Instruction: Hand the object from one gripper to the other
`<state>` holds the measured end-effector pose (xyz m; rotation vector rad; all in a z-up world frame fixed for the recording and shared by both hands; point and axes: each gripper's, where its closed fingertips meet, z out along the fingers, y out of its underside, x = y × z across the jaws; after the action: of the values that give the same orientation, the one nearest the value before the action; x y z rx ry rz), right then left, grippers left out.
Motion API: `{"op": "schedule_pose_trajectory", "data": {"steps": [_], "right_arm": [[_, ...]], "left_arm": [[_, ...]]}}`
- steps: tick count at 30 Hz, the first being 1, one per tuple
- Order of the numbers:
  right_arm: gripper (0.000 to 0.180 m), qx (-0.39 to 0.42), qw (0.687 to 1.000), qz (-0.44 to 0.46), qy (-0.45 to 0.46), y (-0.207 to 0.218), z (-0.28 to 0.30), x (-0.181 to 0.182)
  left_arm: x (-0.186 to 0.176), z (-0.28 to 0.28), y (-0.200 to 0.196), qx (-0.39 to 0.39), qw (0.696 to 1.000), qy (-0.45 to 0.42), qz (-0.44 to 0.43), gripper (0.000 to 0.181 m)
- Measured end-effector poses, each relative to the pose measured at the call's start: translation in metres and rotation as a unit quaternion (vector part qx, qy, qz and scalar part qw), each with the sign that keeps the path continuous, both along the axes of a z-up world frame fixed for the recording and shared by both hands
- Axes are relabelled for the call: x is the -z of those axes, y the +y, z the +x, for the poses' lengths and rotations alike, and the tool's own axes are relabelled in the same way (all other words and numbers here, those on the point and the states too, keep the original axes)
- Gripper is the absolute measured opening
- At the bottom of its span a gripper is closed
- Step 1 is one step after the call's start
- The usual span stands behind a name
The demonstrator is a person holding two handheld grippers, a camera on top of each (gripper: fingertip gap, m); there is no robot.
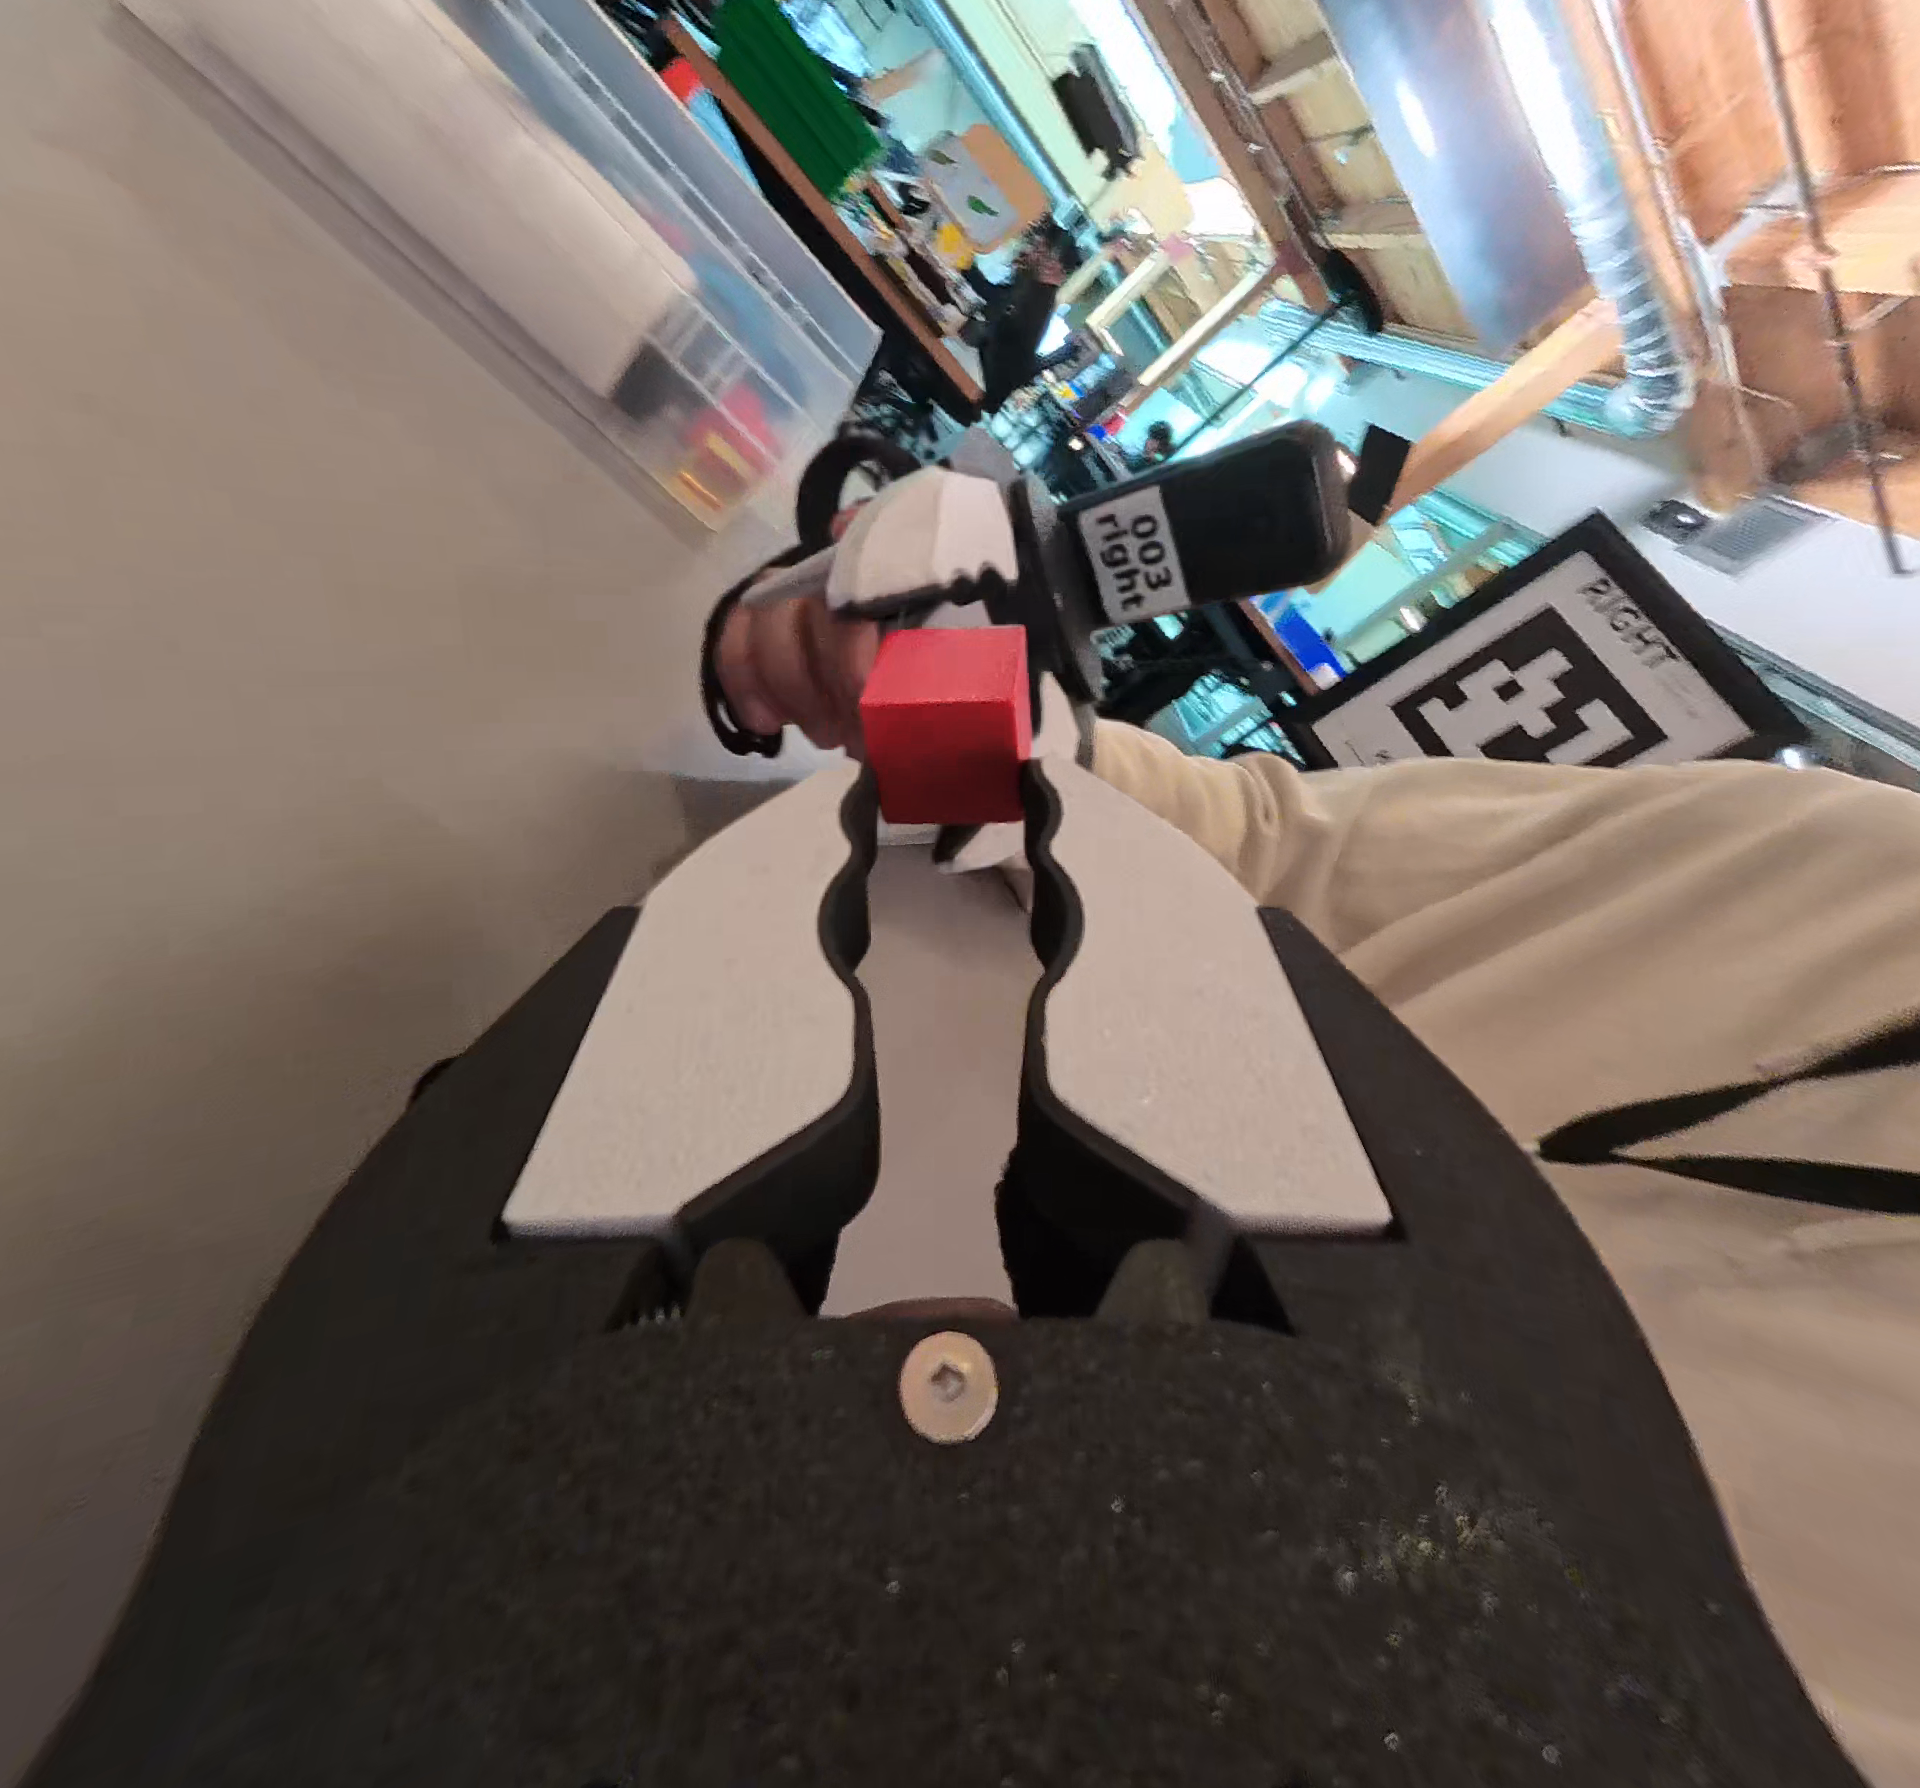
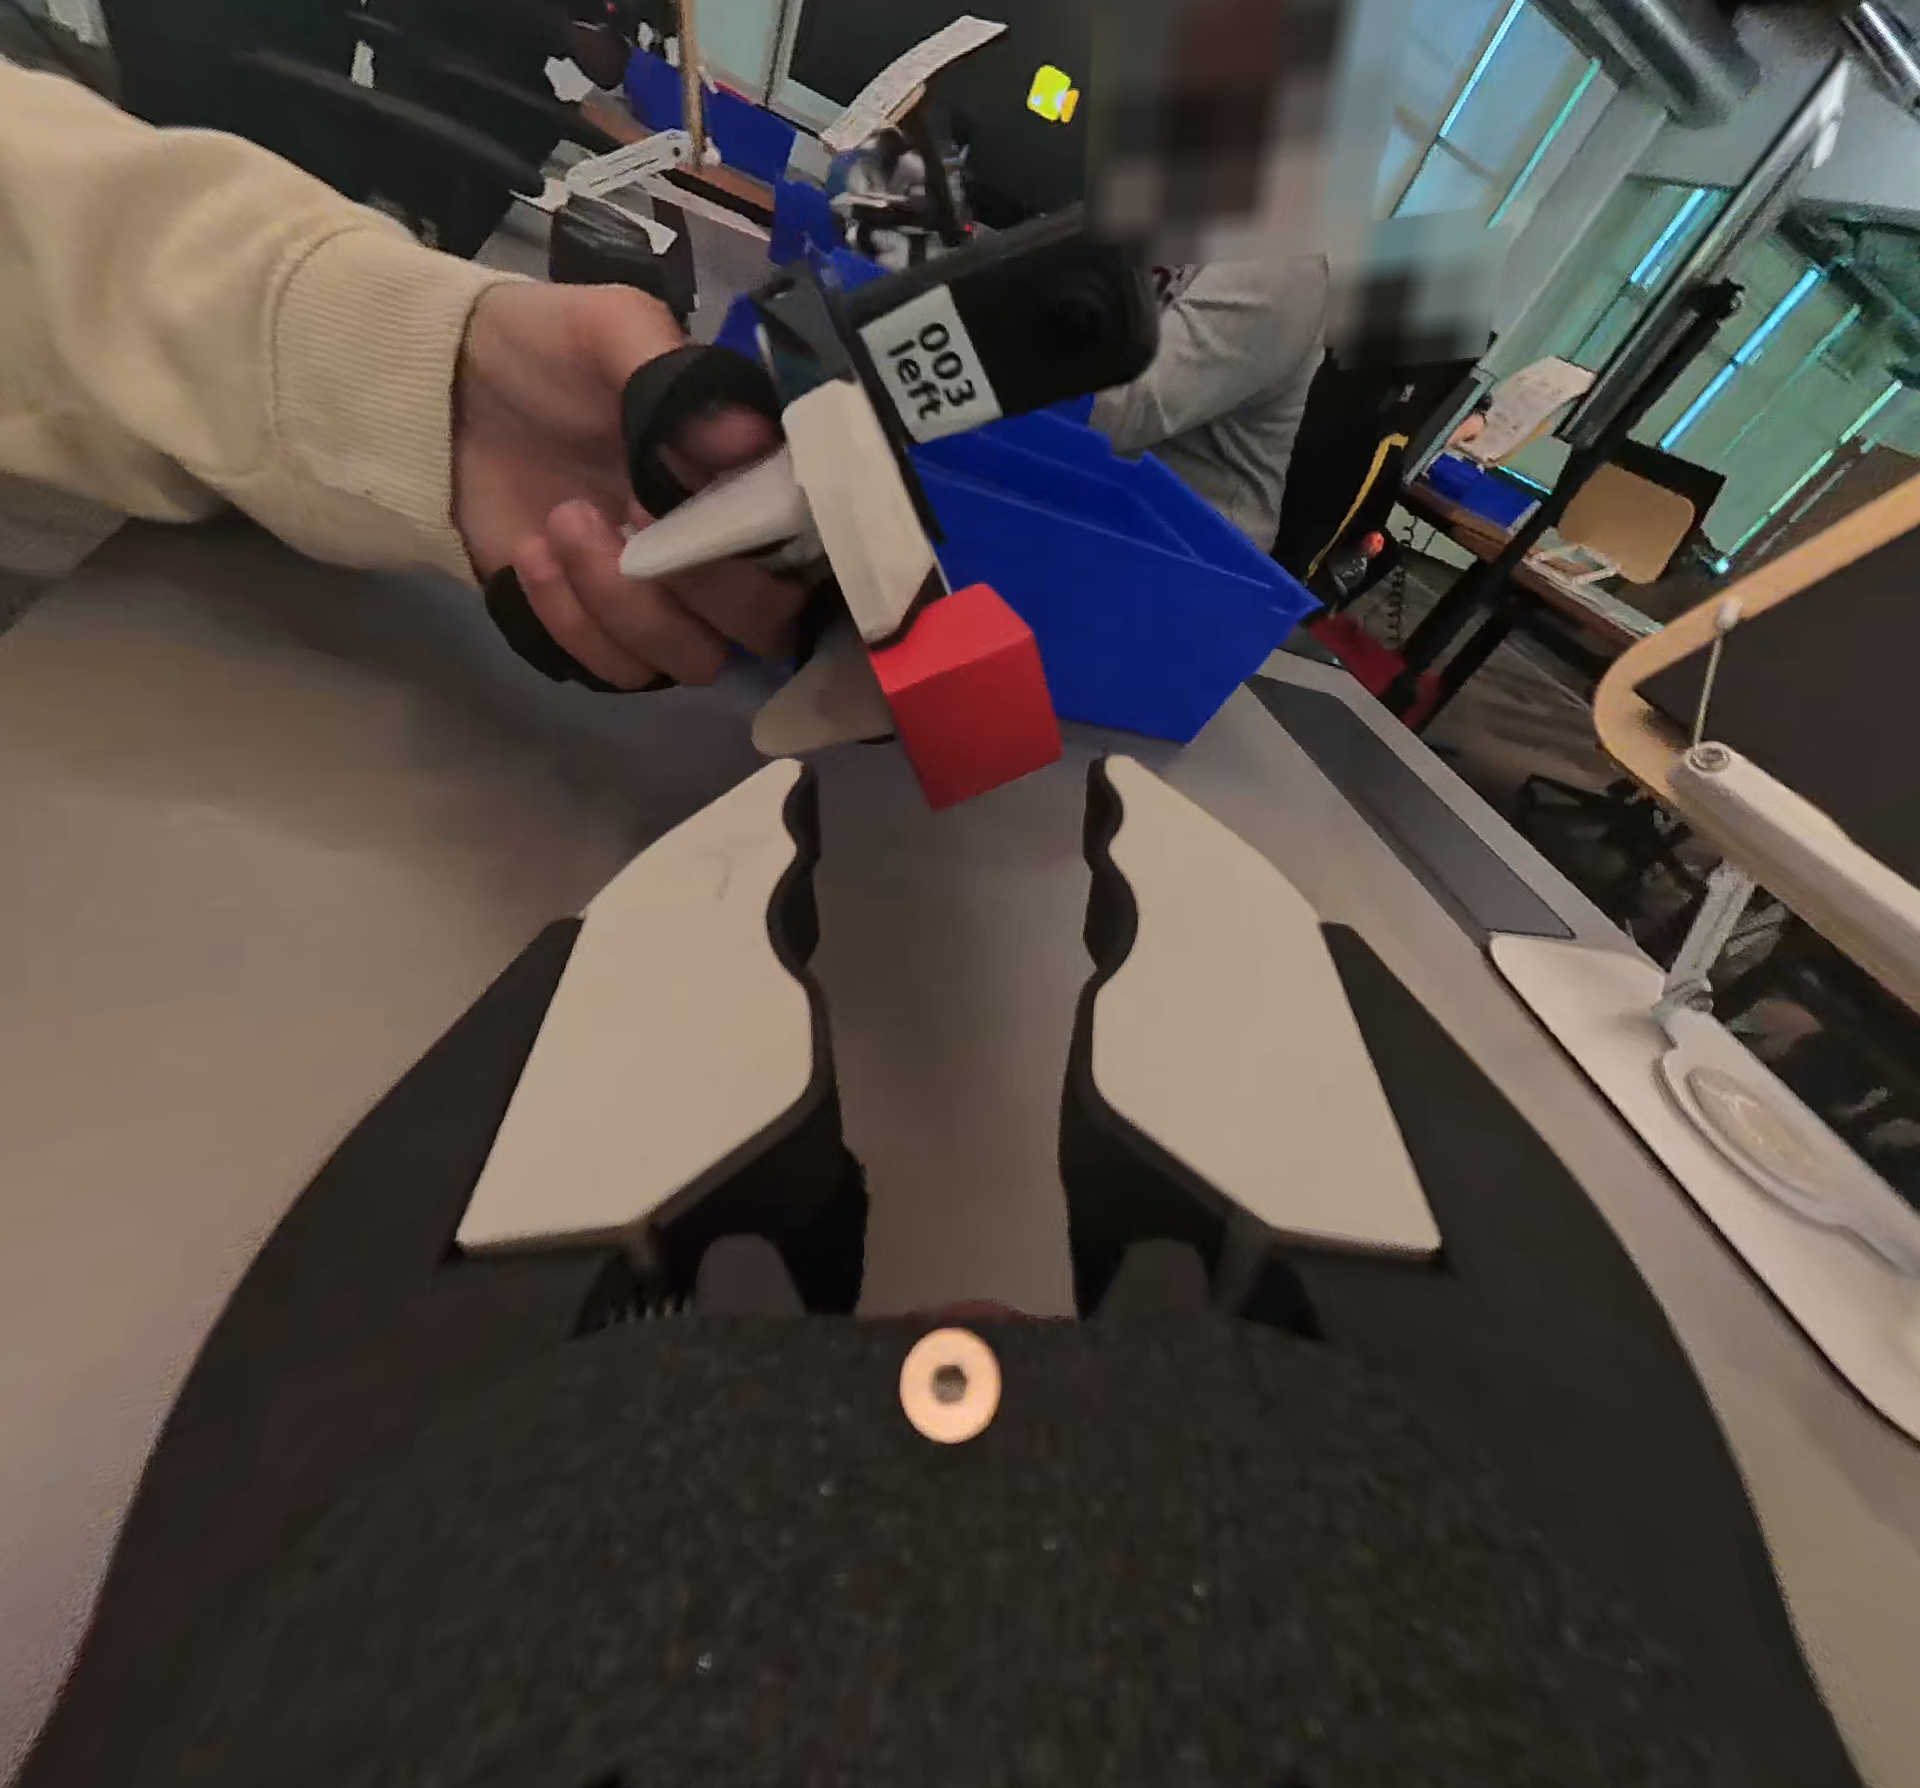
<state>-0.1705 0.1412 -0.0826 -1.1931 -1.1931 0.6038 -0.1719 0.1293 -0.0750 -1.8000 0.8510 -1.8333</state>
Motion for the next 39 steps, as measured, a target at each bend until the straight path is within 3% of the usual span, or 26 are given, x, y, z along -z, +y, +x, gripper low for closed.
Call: {"op": "schedule_pose_trajectory", "data": {"steps": [4, 8, 10, 14, 18, 27, 29, 33, 37, 39], "right_arm": [[0.031, -0.019, 0.999, 0.037, -0.01, -0.01, -0.002, -0.001], [0.03, -0.014, 0.999, 0.039, -0.018, -0.009, -0.002, 0.003], [0.03, -0.003, 0.999, 0.023, -0.031, -0.005, -0.001, 0.008], [0.03, 0.063, 0.995, 0.009, -0.072, 0.016, 0.013, 0.019], [0.03, 0.18, 0.957, 0.105, -0.203, 0.04, 0.031, 0.03], [0.03, 0.223, 0.891, 0.264, -0.295, 0.027, 0.006, 0.021], [0.03, 0.218, 0.892, 0.269, -0.289, 0.022, -0.001, 0.02], [0.028, 0.205, 0.911, 0.252, -0.255, 0.019, -0.004, 0.02], [0.033, 0.153, 0.968, 0.127, -0.154, 0.018, -0.001, 0.022], [0.038, 0.147, 0.983, 0.044, -0.104, 0.029, 0.011, 0.025]], "left_arm": [[0.005, 0.006, -0.016, 0.045, 0.999, 0.019, 0.005, 0.026], [0.008, 0.006, -0.016, 0.044, 0.999, 0.022, 0.003, 0.026], [0.013, 0.005, -0.009, 0.021, 0.999, 0.036, 0.028, 0.029], [0.033, -0.002, 0.019, -0.07, 0.982, 0.131, 0.118, 0.054], [0.036, -0.002, 0.031, -0.125, 0.962, 0.183, 0.161, 0.058], [0.03, 0.011, 0.024, -0.136, 0.958, 0.18, 0.176, 0.046], [0.03, 0.013, 0.019, -0.12, 0.962, 0.173, 0.175, 0.032], [0.028, 0.009, 0.02, -0.112, 0.964, 0.165, 0.175, 0.029], [0.023, -0.002, 0.028, -0.129, 0.961, 0.156, 0.188, 0.029], [0.02, -0.009, 0.035, -0.149, 0.948, 0.17, 0.225, 0.029]]}}
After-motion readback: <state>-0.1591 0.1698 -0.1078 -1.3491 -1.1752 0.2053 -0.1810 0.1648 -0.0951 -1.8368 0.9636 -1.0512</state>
